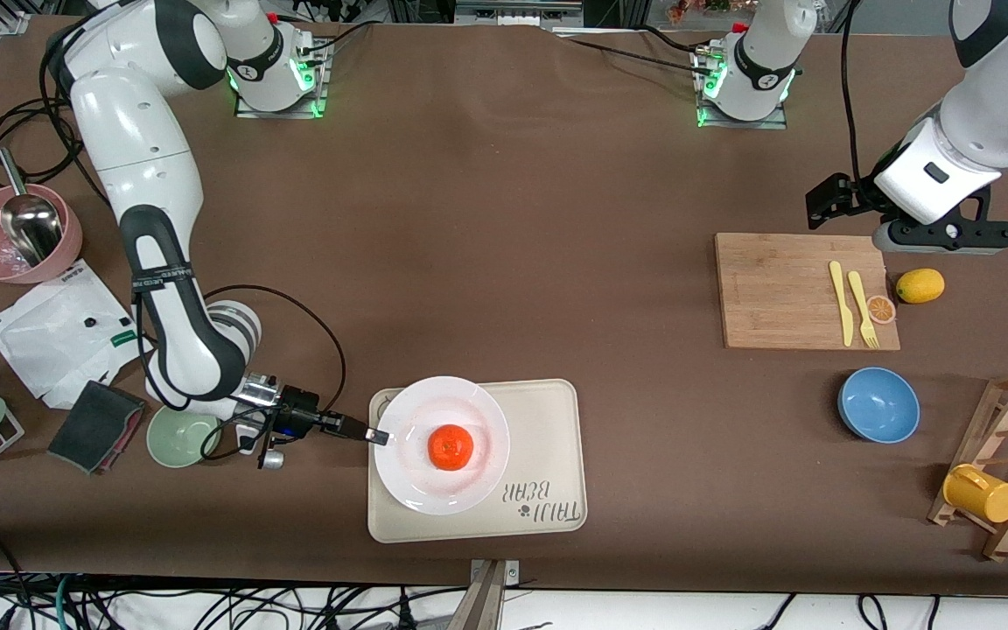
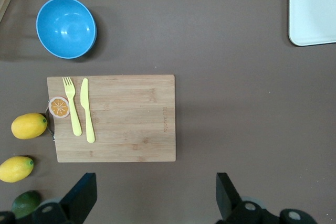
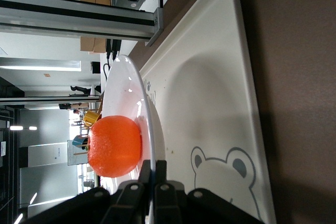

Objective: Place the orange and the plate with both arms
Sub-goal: 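Settle the plate on the tray and open the right gripper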

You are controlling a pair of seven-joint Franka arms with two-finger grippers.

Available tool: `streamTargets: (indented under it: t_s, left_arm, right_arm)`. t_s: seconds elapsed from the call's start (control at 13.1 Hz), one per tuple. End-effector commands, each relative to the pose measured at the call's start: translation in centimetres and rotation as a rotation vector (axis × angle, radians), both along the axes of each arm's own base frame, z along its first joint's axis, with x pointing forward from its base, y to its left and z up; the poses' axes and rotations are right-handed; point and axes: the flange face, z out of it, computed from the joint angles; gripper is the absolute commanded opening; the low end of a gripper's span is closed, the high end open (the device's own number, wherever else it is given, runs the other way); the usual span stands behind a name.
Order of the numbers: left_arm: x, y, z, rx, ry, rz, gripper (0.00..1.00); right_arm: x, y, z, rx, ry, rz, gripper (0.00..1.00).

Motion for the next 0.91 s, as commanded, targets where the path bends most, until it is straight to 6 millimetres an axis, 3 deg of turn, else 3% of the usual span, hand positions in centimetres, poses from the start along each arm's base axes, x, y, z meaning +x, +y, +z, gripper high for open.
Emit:
streamTargets:
  t_s: [0.0, 0.84]
  left_arm:
    - [0.3, 0.0, 0.5, 0.017, 0.002, -0.011, 1.0]
    - [0.3, -0.3, 0.6, 0.017, 0.002, -0.017, 1.0]
  right_arm:
    - [0.8, 0.9, -0.4, 0.0, 0.005, -0.017, 0.0]
    - [0.4, 2.3, -2.6, -0.013, 0.016, -0.017, 0.0]
